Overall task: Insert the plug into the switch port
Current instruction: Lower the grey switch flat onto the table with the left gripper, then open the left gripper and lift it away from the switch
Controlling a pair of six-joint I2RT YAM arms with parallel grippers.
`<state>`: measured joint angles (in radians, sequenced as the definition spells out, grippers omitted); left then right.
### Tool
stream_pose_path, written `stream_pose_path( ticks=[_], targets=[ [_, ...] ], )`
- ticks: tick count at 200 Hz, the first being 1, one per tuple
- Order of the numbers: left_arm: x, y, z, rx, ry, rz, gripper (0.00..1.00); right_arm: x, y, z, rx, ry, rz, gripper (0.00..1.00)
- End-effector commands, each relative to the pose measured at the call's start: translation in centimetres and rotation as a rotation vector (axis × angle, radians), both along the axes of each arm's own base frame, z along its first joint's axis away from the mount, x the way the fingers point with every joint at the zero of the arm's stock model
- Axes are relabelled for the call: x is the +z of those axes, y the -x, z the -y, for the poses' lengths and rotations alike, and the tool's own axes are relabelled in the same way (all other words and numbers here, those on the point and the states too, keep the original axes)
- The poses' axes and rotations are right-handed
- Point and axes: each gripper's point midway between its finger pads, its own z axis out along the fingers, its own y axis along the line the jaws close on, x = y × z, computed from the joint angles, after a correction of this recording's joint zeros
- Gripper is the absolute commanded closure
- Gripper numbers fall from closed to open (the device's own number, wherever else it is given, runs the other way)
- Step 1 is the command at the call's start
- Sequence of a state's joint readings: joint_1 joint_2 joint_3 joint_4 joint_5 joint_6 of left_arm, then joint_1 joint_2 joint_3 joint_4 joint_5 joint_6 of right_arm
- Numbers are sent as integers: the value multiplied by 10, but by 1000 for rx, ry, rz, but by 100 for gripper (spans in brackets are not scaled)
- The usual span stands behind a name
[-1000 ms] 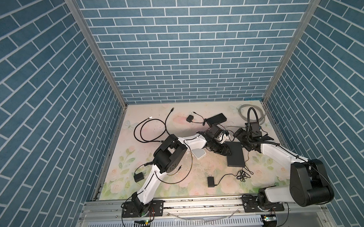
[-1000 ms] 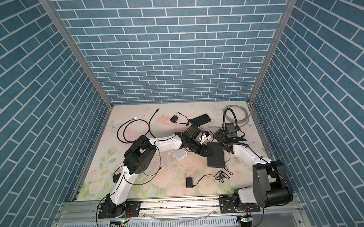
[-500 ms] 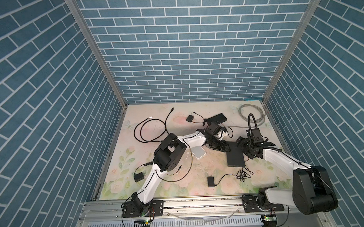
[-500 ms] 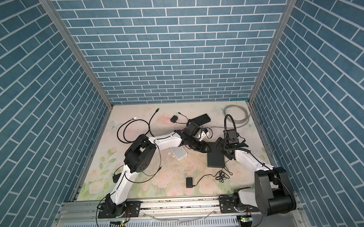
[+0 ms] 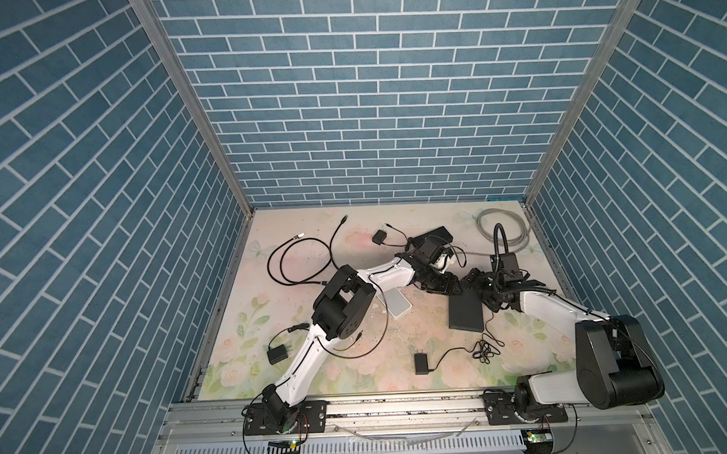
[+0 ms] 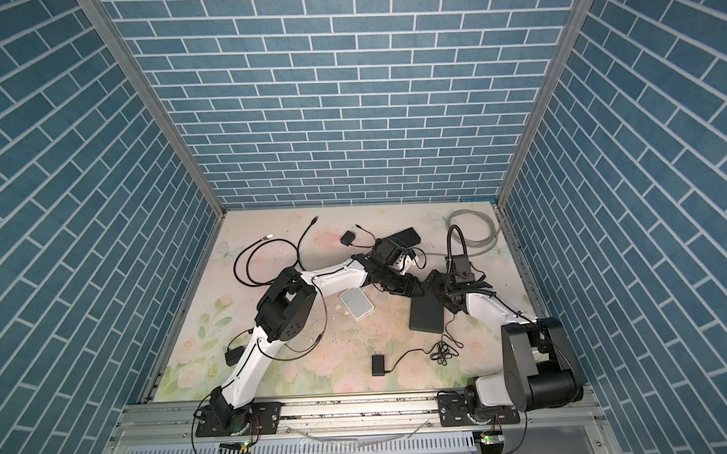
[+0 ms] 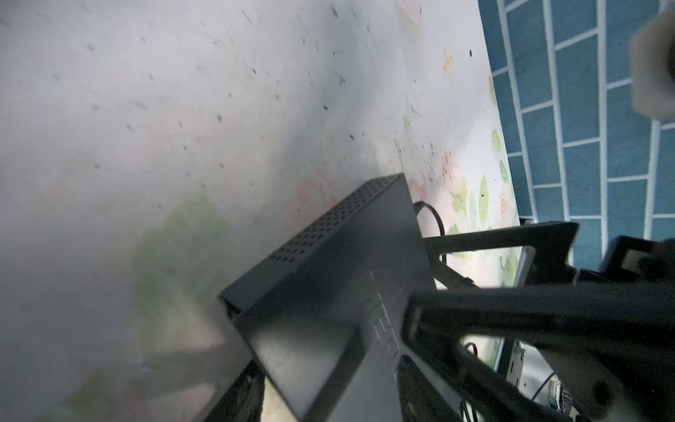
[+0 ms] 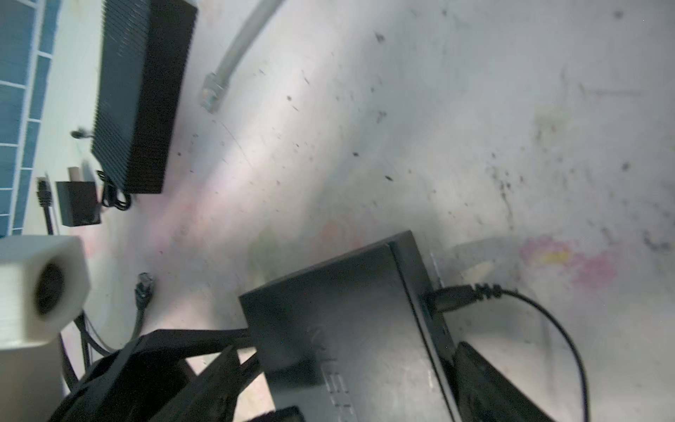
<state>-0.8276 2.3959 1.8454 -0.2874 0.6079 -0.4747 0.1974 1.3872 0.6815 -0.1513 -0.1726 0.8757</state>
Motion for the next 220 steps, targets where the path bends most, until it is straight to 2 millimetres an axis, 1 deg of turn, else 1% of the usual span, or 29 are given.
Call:
stream_pose_path(
  ticks=[1,29,51,62,81,101,111,120,126,131,149,165,177,192,207,220],
  targets=[
    [-33,-13,-20,50,-105,-37,40,15,-8,6,17,26,32,10],
    [-28,-19,-23,38,-140,-6,40,12,-5,25,3,88,24,10],
    [-19,-24,-35,43,-186,48,40,14,-4,36,4,143,28,11],
    [-8,-29,-41,47,-199,82,40,15,-2,44,-3,195,26,11],
    [11,-33,-52,35,-240,149,41,17,0,50,4,238,32,12],
    [26,-32,-75,29,-318,217,44,21,3,55,20,277,37,13],
    [30,-28,-92,34,-365,239,46,23,4,56,35,293,40,14],
    [39,-26,-108,52,-398,261,47,26,3,54,59,299,50,16],
    [42,-25,-121,70,-427,269,47,27,3,52,79,300,58,17],
    [49,-24,-132,88,-441,281,47,28,2,51,93,296,65,17],
    [69,-20,-176,154,-511,307,47,26,3,48,111,291,66,18],
    [79,-9,-220,192,-594,283,47,26,2,46,121,282,69,18],
    [79,4,-252,218,-663,251,46,28,0,42,132,266,78,18],
    [72,24,-286,260,-741,177,47,30,-4,39,136,258,89,19],
    [64,44,-308,282,-806,131,48,31,-8,39,141,262,92,19],
    [56,59,-316,286,-814,87,50,33,-11,37,143,257,95,19]
  ],
)
